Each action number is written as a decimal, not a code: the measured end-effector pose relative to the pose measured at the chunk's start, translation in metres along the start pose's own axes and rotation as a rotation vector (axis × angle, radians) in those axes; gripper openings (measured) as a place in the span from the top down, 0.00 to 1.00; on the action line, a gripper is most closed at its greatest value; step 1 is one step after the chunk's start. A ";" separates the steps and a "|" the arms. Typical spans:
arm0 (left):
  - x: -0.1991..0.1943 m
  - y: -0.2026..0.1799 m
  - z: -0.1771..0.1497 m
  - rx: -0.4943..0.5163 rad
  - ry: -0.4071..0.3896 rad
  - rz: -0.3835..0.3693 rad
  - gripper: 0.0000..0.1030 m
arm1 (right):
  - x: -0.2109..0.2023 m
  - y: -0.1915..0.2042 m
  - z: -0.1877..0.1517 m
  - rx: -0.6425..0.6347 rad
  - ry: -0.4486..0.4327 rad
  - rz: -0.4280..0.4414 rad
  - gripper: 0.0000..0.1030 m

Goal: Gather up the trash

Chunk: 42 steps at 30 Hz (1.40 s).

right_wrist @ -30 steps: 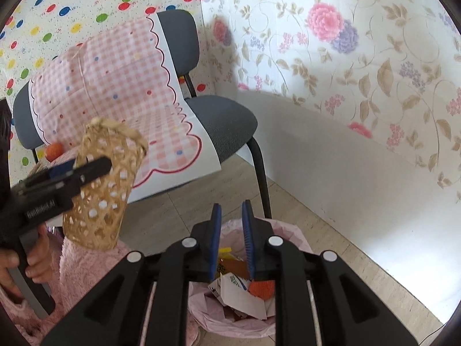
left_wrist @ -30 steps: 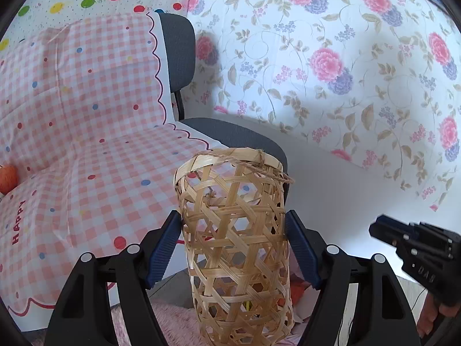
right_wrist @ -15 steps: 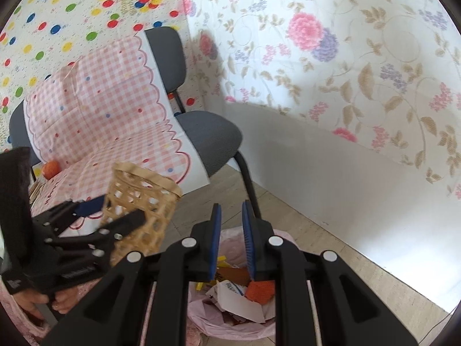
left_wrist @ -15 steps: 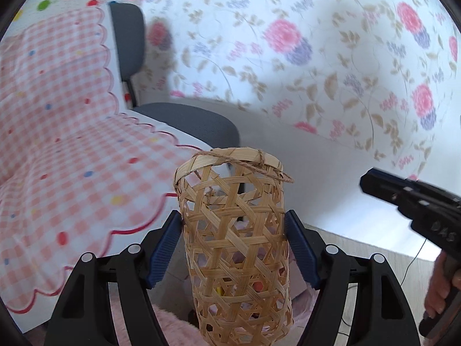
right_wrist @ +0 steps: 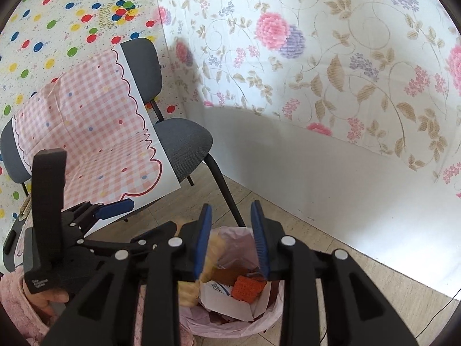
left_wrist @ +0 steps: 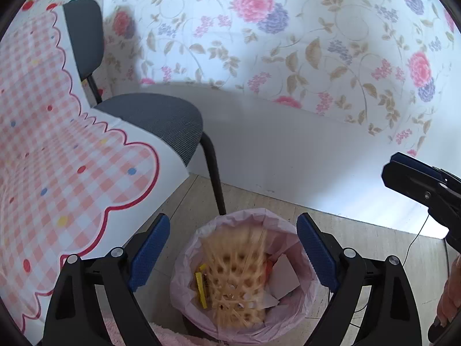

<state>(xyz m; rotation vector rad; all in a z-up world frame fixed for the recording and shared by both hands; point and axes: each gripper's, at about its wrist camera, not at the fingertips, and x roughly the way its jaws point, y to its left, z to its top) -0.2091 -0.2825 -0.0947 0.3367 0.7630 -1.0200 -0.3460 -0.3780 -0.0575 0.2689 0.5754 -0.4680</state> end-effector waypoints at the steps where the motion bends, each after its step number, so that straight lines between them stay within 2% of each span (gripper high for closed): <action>1: -0.002 0.004 -0.002 -0.015 0.004 0.009 0.14 | 0.000 0.001 0.000 -0.003 0.000 0.002 0.72; 2: -0.004 0.008 -0.003 -0.026 0.002 0.016 0.14 | 0.000 0.003 -0.001 -0.006 0.002 0.006 0.72; 4: -0.013 0.018 -0.009 -0.051 -0.011 0.056 0.14 | 0.001 0.008 -0.002 -0.012 0.004 0.017 0.61; 6: -0.021 0.025 -0.014 -0.068 -0.019 0.095 0.13 | 0.002 0.015 -0.004 -0.026 0.011 0.024 0.57; 8: -0.029 0.035 -0.018 -0.089 -0.014 0.126 0.13 | 0.003 0.021 -0.003 -0.038 0.018 0.029 0.54; 11: -0.042 0.048 -0.020 -0.116 0.002 0.169 0.13 | 0.000 0.032 -0.002 -0.055 0.009 0.035 0.42; 16: -0.069 0.063 -0.022 -0.135 0.006 0.233 0.13 | -0.013 0.049 0.004 -0.081 -0.013 0.031 0.08; 17: -0.075 0.066 -0.022 -0.139 0.004 0.245 0.13 | -0.014 0.052 0.006 -0.084 -0.011 0.037 0.06; 23: -0.121 0.092 -0.022 -0.203 -0.005 0.328 0.13 | -0.028 0.083 0.021 -0.121 -0.017 0.077 0.06; 30: -0.165 0.121 -0.029 -0.269 0.001 0.425 0.13 | -0.034 0.120 0.037 -0.186 0.022 0.092 0.06; 37: -0.195 0.131 -0.041 -0.310 0.026 0.458 0.13 | -0.047 0.150 0.042 -0.261 0.043 0.113 0.06; 42: -0.220 0.146 -0.052 -0.368 0.052 0.529 0.13 | -0.053 0.188 0.048 -0.329 0.015 0.184 0.06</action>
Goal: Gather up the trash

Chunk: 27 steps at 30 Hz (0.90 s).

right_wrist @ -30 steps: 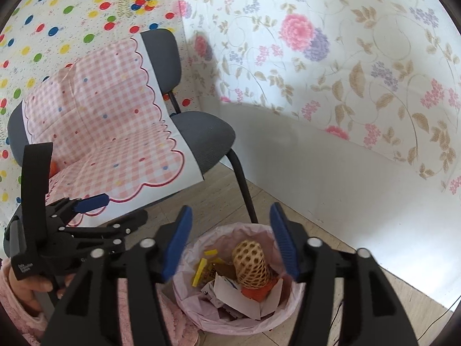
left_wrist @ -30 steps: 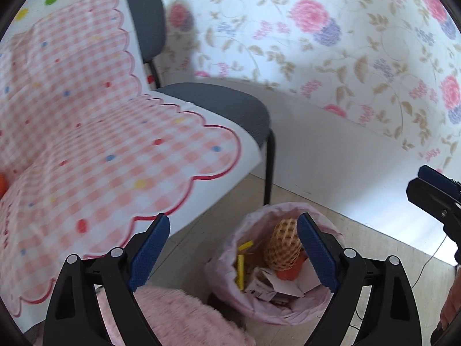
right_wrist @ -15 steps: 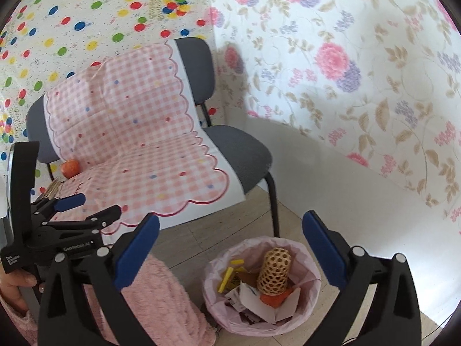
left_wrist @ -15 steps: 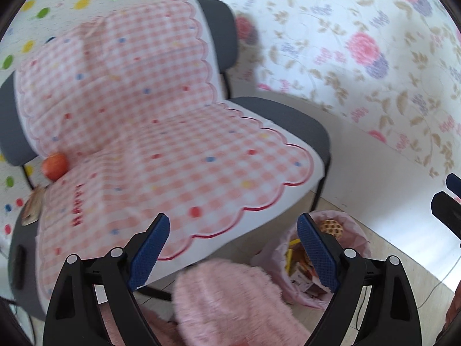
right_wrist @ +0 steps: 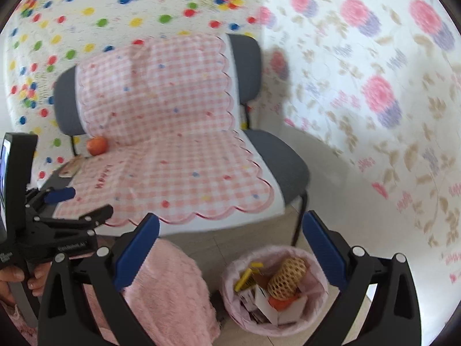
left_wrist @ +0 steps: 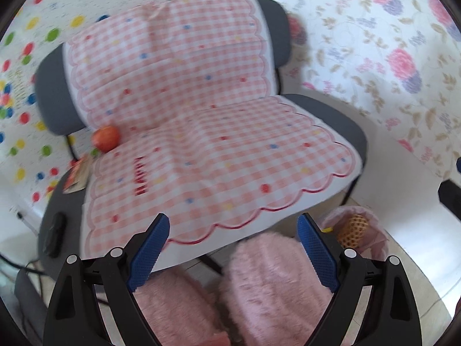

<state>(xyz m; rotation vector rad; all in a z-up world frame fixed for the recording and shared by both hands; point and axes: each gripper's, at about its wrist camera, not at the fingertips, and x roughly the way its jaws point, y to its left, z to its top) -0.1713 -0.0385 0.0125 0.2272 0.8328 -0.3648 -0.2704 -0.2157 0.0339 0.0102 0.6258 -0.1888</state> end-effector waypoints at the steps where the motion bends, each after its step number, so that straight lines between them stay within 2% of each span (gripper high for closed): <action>1: -0.003 0.007 -0.001 -0.014 -0.003 0.019 0.13 | 0.001 0.006 0.004 -0.007 -0.007 0.014 0.06; 5: -0.017 0.038 -0.007 -0.074 -0.017 0.101 0.13 | 0.007 0.027 0.015 -0.042 -0.024 0.073 0.06; 11: -0.033 0.070 -0.014 -0.144 -0.026 0.171 0.13 | 0.022 0.044 0.025 -0.076 -0.007 0.124 0.06; 27: -0.044 0.090 -0.016 -0.187 -0.046 0.198 0.13 | 0.034 0.062 0.030 -0.087 0.013 0.155 0.06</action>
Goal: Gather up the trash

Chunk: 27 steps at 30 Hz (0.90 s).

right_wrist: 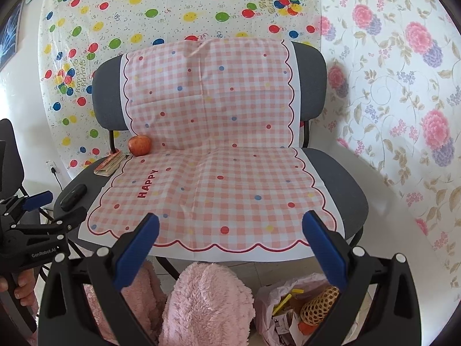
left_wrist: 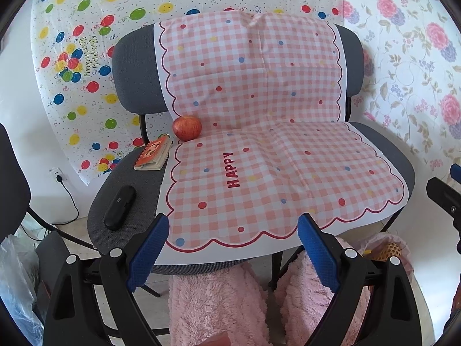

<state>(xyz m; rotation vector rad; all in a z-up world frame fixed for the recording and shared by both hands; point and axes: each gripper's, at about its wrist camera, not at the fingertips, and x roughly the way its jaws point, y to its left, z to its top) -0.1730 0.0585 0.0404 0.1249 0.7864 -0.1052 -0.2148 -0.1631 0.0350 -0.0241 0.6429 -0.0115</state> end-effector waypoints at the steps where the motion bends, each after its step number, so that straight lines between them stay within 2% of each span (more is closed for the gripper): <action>1: 0.000 0.000 0.000 0.000 0.002 -0.001 0.13 | 0.001 0.000 0.000 0.000 0.002 0.000 0.06; 27: 0.007 0.000 0.001 -0.008 0.014 -0.005 0.13 | 0.007 -0.008 -0.004 0.013 0.018 0.007 0.06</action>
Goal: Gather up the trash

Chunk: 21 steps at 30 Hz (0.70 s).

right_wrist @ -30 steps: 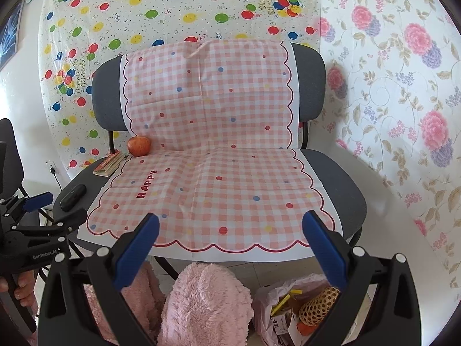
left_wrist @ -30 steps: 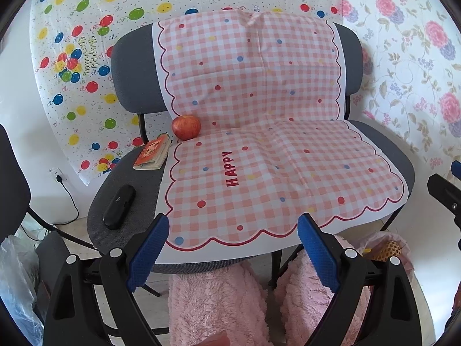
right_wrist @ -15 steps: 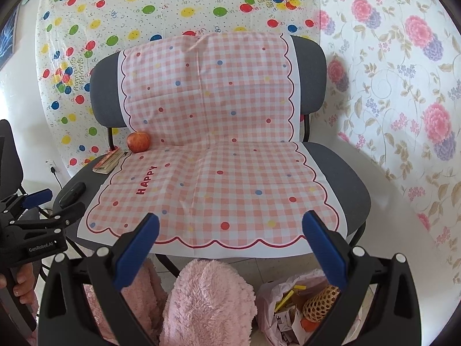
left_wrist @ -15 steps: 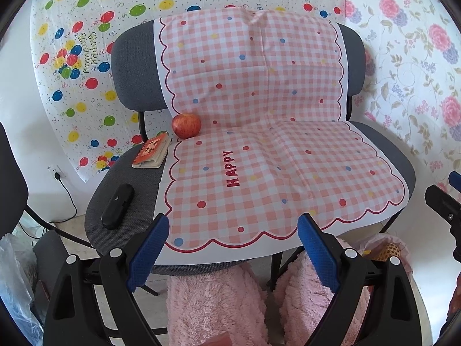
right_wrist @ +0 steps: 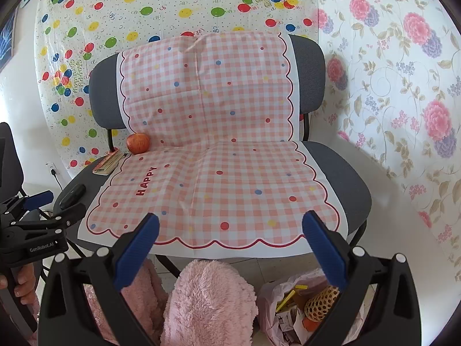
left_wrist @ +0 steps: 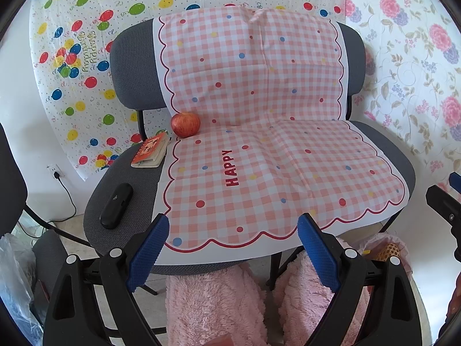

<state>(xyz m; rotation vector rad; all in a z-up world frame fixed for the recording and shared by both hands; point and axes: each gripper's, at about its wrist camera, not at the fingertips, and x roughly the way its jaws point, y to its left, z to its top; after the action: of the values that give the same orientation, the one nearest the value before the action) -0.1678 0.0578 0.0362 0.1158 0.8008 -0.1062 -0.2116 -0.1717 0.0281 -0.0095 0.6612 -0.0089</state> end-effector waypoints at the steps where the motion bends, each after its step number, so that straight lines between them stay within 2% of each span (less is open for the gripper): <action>1: 0.000 0.000 0.000 0.000 0.000 0.000 0.13 | 0.000 0.000 0.000 -0.001 0.000 0.001 0.06; 21: 0.002 -0.002 -0.002 0.001 0.003 -0.001 0.13 | 0.001 -0.005 -0.003 0.016 0.005 -0.005 0.06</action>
<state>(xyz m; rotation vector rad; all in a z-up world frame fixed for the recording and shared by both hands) -0.1678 0.0564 0.0337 0.1167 0.8037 -0.1070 -0.2130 -0.1770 0.0248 0.0042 0.6664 -0.0186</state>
